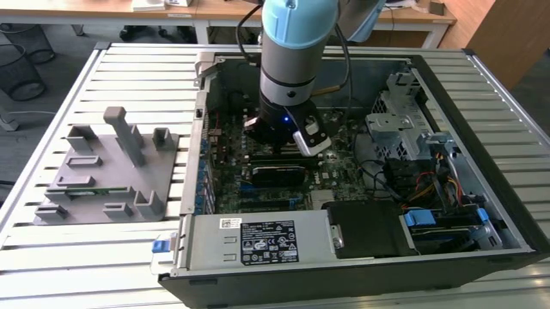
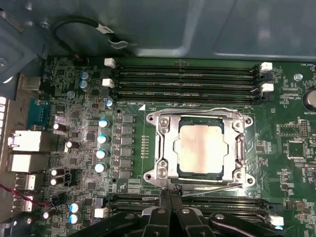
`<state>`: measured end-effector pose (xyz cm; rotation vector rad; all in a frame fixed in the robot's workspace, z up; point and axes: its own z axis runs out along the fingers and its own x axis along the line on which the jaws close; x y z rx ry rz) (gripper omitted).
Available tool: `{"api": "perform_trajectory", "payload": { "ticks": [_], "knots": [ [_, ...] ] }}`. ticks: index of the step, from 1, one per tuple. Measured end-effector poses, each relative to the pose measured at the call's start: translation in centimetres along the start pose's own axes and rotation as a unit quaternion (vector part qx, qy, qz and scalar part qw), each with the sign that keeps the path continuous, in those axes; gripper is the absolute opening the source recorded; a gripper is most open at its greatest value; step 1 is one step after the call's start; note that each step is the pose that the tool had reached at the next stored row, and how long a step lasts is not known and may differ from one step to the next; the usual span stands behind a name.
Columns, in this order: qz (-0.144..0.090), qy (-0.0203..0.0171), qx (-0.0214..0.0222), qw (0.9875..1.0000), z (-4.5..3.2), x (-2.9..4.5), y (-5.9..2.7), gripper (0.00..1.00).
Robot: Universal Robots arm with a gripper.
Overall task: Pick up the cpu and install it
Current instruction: 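Install the second cpu locking lever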
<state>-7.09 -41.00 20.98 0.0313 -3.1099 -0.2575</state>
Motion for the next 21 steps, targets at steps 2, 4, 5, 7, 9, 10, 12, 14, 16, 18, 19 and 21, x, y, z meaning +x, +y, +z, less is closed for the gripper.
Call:
{"api": "perform_trajectory", "payload": {
  "ticks": [2,4,5,7,9,10,12,14,16,18,19,21],
  "knots": [
    [0.000,0.0001,-0.0007,1.0000,0.11,0.14,-0.09,0.11],
    [0.000,0.0000,-0.0021,1.0000,0.22,0.33,-0.19,0.11],
    [0.000,0.0000,-0.0029,1.0000,0.28,0.44,-0.25,0.11],
    [-0.001,0.0001,-0.0042,1.0000,0.42,0.70,-0.34,0.11],
    [-0.001,0.0000,-0.0063,1.0000,0.58,0.98,-0.40,0.11],
    [-0.001,0.0000,-0.0079,1.0000,0.65,1.10,-0.43,0.11],
    [-0.001,0.0000,-0.0117,0.9999,0.79,1.24,-0.48,0.11],
    [-0.001,-0.0001,-0.0163,0.9999,0.94,1.29,-0.52,0.11],
    [-0.002,-0.0002,-0.0205,0.9998,1.08,1.35,-0.55,0.11],
    [-0.002,-0.0003,-0.0227,0.9997,1.22,1.45,-0.58,0.11],
    [-0.002,-0.0002,-0.0234,0.9997,1.28,1.51,-0.59,0.11],
    [-0.002,-0.0002,-0.0243,0.9997,1.38,1.65,-0.61,0.11]
  ]
}}
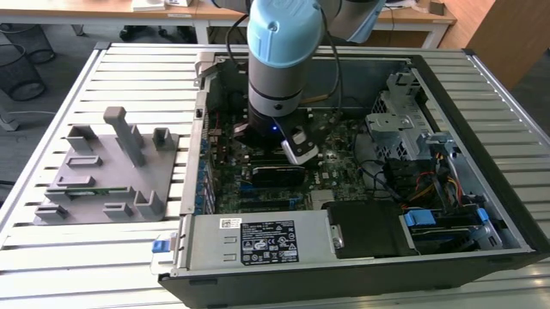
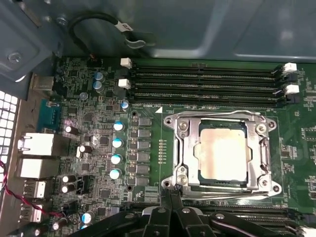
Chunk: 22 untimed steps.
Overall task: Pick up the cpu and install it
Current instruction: 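Install the second cpu locking lever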
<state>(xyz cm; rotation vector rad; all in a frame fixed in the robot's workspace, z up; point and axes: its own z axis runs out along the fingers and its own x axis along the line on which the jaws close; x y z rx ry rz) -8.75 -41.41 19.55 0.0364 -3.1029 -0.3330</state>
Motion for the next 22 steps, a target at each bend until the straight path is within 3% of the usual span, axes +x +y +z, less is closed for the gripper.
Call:
{"api": "perform_trajectory", "payload": {
  "ticks": [8,22],
  "knots": [
    [-0.001,-0.0002,-0.0090,1.0000,0.32,0.26,-0.06,0.11],
    [-0.001,-0.0002,-0.0182,0.9998,0.52,0.39,-0.09,0.11]
  ]
}}
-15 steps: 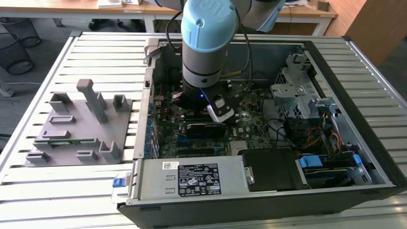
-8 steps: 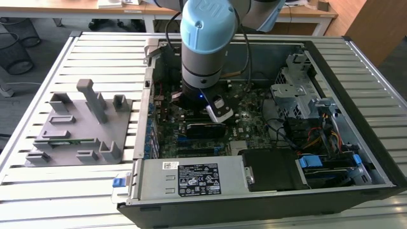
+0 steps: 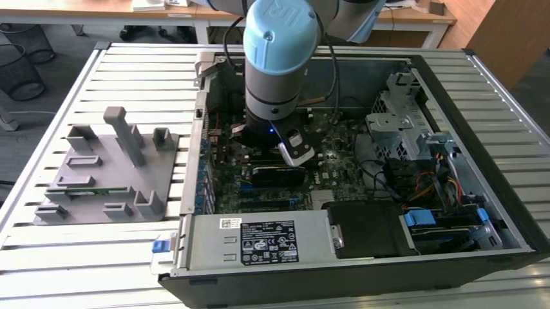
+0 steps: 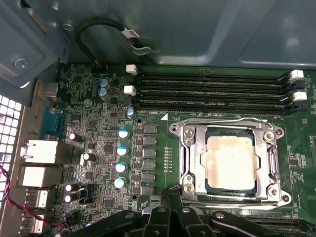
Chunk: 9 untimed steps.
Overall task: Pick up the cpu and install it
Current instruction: 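Install the second cpu locking lever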
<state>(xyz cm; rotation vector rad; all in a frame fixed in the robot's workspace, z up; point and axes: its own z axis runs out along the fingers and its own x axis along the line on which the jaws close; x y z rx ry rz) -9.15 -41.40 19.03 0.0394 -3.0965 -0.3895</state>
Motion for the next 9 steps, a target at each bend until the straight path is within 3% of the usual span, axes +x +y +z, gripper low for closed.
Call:
{"api": "perform_trajectory", "payload": {
  "ticks": [9],
  "knots": [
    [0.000,0.0000,-0.0005,1.0000,0.15,-0.01,0.01,0.11]
  ]
}}
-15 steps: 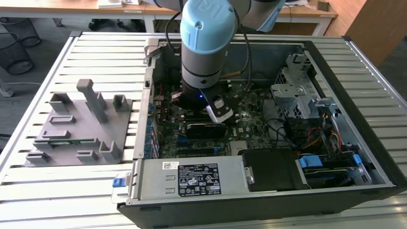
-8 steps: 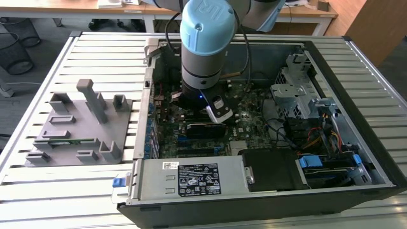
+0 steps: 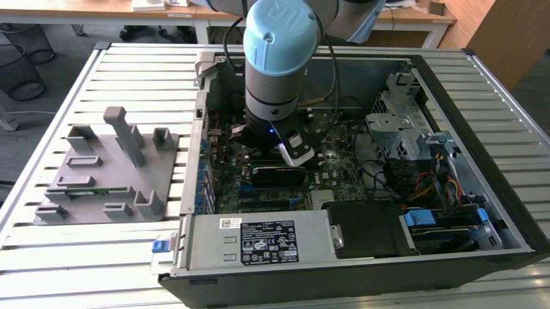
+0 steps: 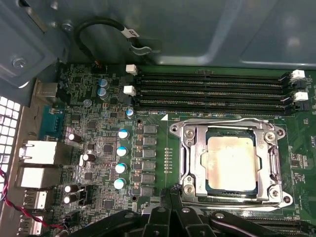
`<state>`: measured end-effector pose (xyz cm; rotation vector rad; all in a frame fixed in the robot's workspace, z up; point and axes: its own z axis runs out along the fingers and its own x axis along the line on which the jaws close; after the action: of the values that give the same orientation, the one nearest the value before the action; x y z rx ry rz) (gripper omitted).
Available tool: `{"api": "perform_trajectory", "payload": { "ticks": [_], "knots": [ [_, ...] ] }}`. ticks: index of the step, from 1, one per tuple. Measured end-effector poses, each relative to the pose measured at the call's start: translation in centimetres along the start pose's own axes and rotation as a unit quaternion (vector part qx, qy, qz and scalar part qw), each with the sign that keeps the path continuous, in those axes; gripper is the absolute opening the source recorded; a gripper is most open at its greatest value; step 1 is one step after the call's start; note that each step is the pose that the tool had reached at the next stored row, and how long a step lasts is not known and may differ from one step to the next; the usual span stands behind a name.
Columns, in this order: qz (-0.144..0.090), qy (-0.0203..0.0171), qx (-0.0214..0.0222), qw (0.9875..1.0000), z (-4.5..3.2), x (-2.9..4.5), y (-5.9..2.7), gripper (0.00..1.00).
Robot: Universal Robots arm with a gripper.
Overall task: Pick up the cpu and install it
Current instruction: 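Install the second cpu locking lever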
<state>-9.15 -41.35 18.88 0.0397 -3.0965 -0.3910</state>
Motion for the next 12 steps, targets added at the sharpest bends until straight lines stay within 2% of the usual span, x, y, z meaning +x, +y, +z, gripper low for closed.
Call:
{"api": "perform_trajectory", "payload": {
  "ticks": [5,12],
  "knots": [
    [0.000,0.0001,0.0005,1.0000,0.00,0.00,0.02,0.11],
    [0.000,0.0002,0.0115,0.9999,-0.10,0.03,0.06,0.11]
  ]
}}
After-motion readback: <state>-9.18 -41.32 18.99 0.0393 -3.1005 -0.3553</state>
